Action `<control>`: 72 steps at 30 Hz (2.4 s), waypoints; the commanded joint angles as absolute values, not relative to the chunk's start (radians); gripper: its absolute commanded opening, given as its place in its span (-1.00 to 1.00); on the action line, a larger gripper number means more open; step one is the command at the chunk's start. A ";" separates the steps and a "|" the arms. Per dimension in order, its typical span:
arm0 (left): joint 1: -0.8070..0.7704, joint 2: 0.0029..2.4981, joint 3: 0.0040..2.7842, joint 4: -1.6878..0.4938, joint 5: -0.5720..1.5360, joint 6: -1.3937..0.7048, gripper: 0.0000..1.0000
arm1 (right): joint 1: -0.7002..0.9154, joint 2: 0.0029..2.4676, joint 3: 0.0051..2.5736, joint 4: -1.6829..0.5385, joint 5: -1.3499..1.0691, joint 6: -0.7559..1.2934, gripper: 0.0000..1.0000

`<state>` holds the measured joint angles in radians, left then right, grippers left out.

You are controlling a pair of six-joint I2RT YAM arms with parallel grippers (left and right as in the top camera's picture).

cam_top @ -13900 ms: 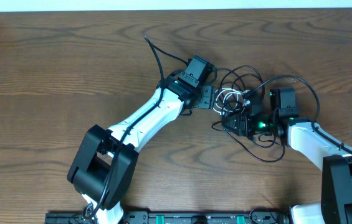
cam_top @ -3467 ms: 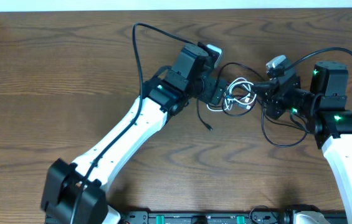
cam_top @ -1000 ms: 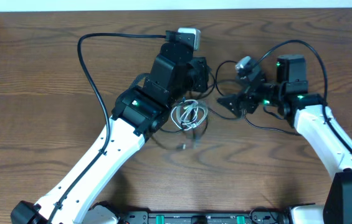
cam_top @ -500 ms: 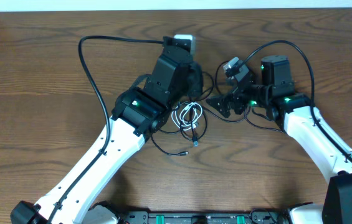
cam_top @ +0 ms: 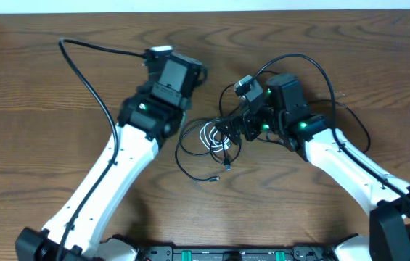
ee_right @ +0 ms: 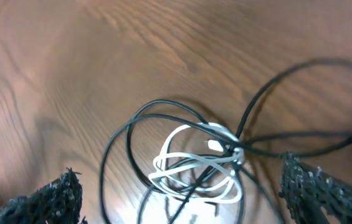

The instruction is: Untangle cables

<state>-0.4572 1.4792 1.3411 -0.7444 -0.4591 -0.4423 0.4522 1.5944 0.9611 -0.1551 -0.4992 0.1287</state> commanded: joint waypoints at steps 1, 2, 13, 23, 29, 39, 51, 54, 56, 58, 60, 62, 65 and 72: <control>-0.405 1.530 1.341 -0.759 -0.472 -0.485 -0.31 | 0.474 1.633 0.968 -0.149 -0.474 0.424 0.99; -0.396 1.539 1.341 -0.759 -0.461 -0.485 -0.30 | 0.480 1.644 0.968 -0.149 -0.474 0.482 0.99; -0.380 1.605 1.341 -0.758 -0.449 -0.485 -0.24 | 0.549 1.761 0.968 -0.016 -0.592 0.688 0.97; -0.380 1.607 1.341 -0.758 -0.449 -0.485 -0.23 | 0.558 1.761 0.968 -0.014 -0.567 0.722 0.97; -0.380 1.607 1.341 -0.758 -0.449 -0.485 -0.23 | 0.558 1.761 0.968 -0.018 -0.553 0.746 0.99; -0.380 1.607 1.341 -0.758 -0.449 -0.485 -0.22 | 0.544 1.761 0.968 -0.014 -0.833 0.861 0.96; -0.380 1.607 1.341 -0.758 -0.449 -0.485 -0.21 | 0.543 1.761 0.968 -0.015 -0.828 0.863 0.98; -0.380 1.607 1.341 -0.758 -0.448 -0.498 -0.22 | 0.558 1.761 0.968 -0.020 -0.655 0.854 0.99; -0.380 1.607 1.341 -0.755 -0.430 -0.500 -0.21 | 0.589 1.761 0.967 -0.020 -0.470 0.836 0.99; -0.380 1.607 1.341 -0.754 -0.430 -0.500 -0.21 | 0.630 1.765 0.967 -0.017 -0.317 0.837 0.99; -0.380 1.607 1.341 -0.755 -0.430 -0.500 -0.21 | 0.654 1.767 0.967 -0.007 -0.268 0.838 0.99; -0.380 1.607 1.341 -0.754 -0.429 -0.500 -0.21 | 0.670 1.768 0.967 0.006 -0.240 0.851 0.99; -0.380 1.607 1.341 -0.750 -0.427 -0.500 -0.21 | 0.690 1.768 0.967 0.036 -0.195 0.860 0.99; -0.380 1.607 1.341 -0.748 -0.426 -0.500 -0.21 | 0.694 1.768 0.967 0.065 -0.164 0.860 0.87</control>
<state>-0.3832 1.5974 1.3411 -0.7509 -0.4240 -0.4942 0.6907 1.7603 0.9607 0.0616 -0.2119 0.8562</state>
